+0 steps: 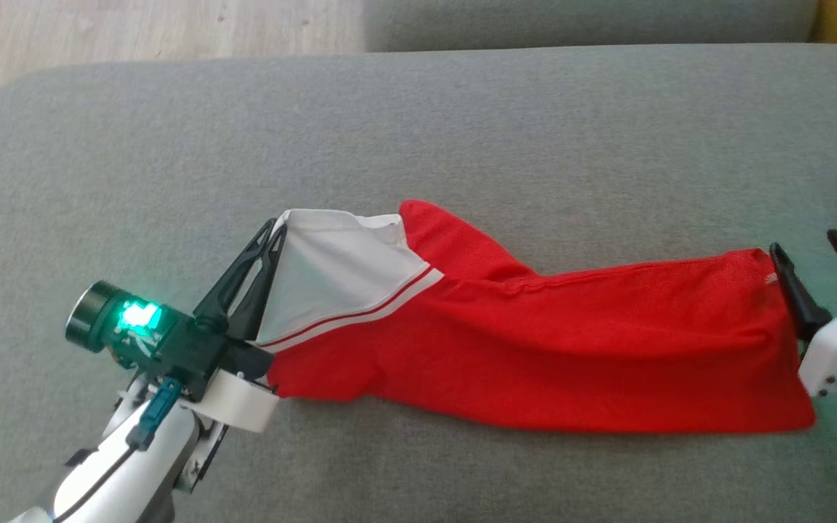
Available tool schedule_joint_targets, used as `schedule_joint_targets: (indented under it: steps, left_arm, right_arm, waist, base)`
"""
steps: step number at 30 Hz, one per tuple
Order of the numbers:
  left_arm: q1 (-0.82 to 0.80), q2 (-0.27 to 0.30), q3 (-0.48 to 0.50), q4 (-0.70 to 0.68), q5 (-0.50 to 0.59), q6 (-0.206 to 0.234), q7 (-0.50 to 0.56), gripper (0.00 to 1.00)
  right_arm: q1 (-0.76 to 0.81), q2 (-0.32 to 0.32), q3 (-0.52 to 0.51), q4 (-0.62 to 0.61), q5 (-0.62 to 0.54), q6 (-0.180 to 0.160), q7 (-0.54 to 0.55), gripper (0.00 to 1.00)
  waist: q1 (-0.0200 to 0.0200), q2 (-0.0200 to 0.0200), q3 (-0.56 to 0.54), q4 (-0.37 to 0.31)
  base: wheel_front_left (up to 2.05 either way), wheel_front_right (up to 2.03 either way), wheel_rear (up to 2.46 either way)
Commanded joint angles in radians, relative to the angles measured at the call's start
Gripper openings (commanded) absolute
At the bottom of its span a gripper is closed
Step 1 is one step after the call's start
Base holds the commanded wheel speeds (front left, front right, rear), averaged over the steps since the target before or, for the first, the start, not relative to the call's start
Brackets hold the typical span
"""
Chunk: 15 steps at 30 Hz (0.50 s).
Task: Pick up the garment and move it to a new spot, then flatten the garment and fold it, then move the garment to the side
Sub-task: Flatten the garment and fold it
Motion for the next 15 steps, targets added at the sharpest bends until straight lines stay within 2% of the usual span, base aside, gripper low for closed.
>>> schedule_joint_targets:
  steps: [1, 8, 10, 12, 14, 15]
  left_arm:
    - [-0.056, 0.028, 0.050, -0.017, 0.008, -0.004, -0.005, 0.00]
    - [-0.085, 0.014, 0.040, 0.007, 0.017, -0.019, -0.005, 0.00]
    - [-0.088, 0.014, 0.039, 0.012, 0.019, -0.020, -0.005, 0.00]
    - [-0.090, 0.014, 0.039, 0.017, 0.020, -0.021, -0.005, 0.00]
    - [-0.092, 0.015, 0.040, 0.020, 0.019, -0.022, -0.005, 0.00]
    - [-0.093, 0.015, 0.040, 0.021, 0.019, -0.022, -0.005, 0.00]
  right_arm:
    - [-0.038, -0.059, 0.043, -0.009, 0.030, 0.003, 0.034, 1.00]
    - [-0.108, -0.172, 0.238, 0.039, 0.142, 0.003, 0.118, 1.00]
    - [-0.120, -0.187, 0.272, 0.051, 0.160, 0.003, 0.112, 0.91]
    - [-0.138, -0.196, 0.313, 0.073, 0.178, 0.003, 0.090, 0.41]
    - [-0.153, -0.201, 0.338, 0.092, 0.185, 0.003, 0.071, 0.10]
    - [-0.160, -0.202, 0.349, 0.101, 0.189, 0.003, 0.063, 0.00]
  waist:
    - [-0.0001, 0.0000, 0.012, 0.012]
    - [-0.0001, 0.0000, 0.036, 0.046]
    - [-0.0001, 0.0000, 0.040, 0.049]
    - [-0.0001, 0.0000, 0.046, 0.050]
    - [-0.0001, 0.0000, 0.048, 0.050]
    - [-0.0001, 0.0000, 0.049, 0.050]
  base:
    - [0.00, 0.00, 0.00]
    - [0.00, 0.00, 0.00]
    - [0.00, 0.00, 0.00]
    - [0.00, 0.00, 0.00]
    - [0.00, 0.00, 0.00]
    - [0.00, 0.00, 0.00]
